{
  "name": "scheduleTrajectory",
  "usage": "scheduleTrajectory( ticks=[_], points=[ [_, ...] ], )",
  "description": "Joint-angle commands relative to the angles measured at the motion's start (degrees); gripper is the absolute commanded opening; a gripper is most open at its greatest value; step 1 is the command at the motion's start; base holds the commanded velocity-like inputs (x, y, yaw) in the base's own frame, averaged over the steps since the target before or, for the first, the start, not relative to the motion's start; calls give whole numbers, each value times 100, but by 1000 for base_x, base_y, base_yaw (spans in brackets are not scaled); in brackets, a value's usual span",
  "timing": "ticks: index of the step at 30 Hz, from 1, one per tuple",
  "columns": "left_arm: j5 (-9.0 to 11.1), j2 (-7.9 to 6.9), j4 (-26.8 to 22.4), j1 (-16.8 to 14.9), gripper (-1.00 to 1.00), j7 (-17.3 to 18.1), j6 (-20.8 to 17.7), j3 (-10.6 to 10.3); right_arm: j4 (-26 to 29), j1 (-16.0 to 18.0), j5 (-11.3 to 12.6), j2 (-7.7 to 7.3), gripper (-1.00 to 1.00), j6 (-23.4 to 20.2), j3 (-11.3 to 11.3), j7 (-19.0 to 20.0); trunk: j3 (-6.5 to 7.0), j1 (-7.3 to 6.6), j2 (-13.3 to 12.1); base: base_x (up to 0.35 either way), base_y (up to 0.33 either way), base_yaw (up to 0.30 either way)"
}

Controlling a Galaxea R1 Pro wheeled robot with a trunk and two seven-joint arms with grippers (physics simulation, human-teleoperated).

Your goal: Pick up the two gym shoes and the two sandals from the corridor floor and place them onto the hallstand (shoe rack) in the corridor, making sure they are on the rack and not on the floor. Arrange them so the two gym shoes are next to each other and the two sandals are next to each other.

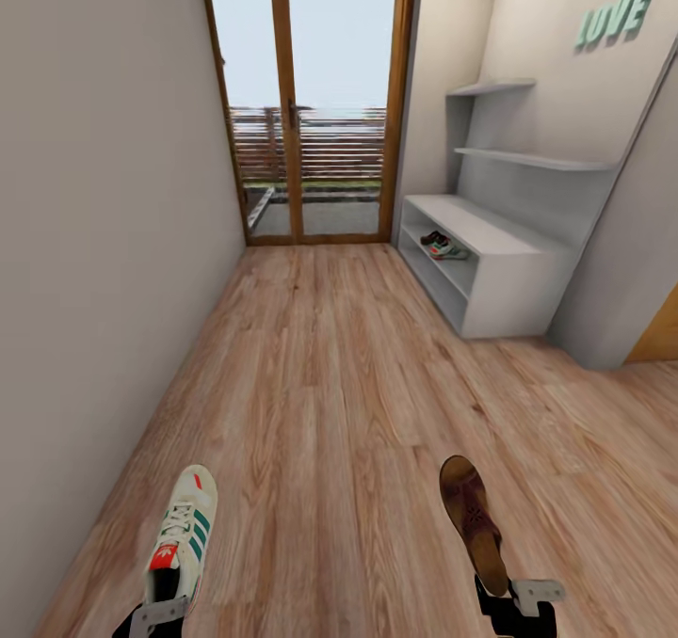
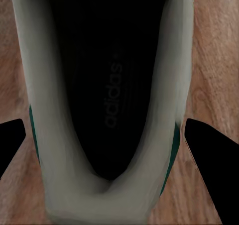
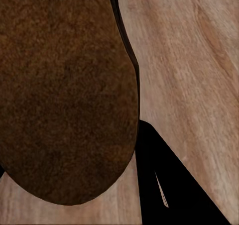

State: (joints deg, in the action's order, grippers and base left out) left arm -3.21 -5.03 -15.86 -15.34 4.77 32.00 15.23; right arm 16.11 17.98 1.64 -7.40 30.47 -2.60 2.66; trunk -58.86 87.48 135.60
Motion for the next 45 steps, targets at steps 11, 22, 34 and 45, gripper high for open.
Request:
scheduleTrajectory(
  ticks=[11,22,34,45],
  points=[
    [-31,2,4,-5,-100,42,16,50,-2,3,39,1,-100,11,-22,33,-5,2,2,339,0,0],
    [-31,2,4,-5,-100,42,16,50,-6,3,39,5,-100,11,-22,33,-5,2,2,339,0,110],
    [-31,2,4,-5,-100,42,16,50,-4,3,39,5,-100,11,-22,31,-5,2,2,339,0,12],
    [-31,2,4,-5,-100,42,16,50,-4,3,39,9,-100,11,-22,29,-5,2,2,339,2,0]
  ],
)
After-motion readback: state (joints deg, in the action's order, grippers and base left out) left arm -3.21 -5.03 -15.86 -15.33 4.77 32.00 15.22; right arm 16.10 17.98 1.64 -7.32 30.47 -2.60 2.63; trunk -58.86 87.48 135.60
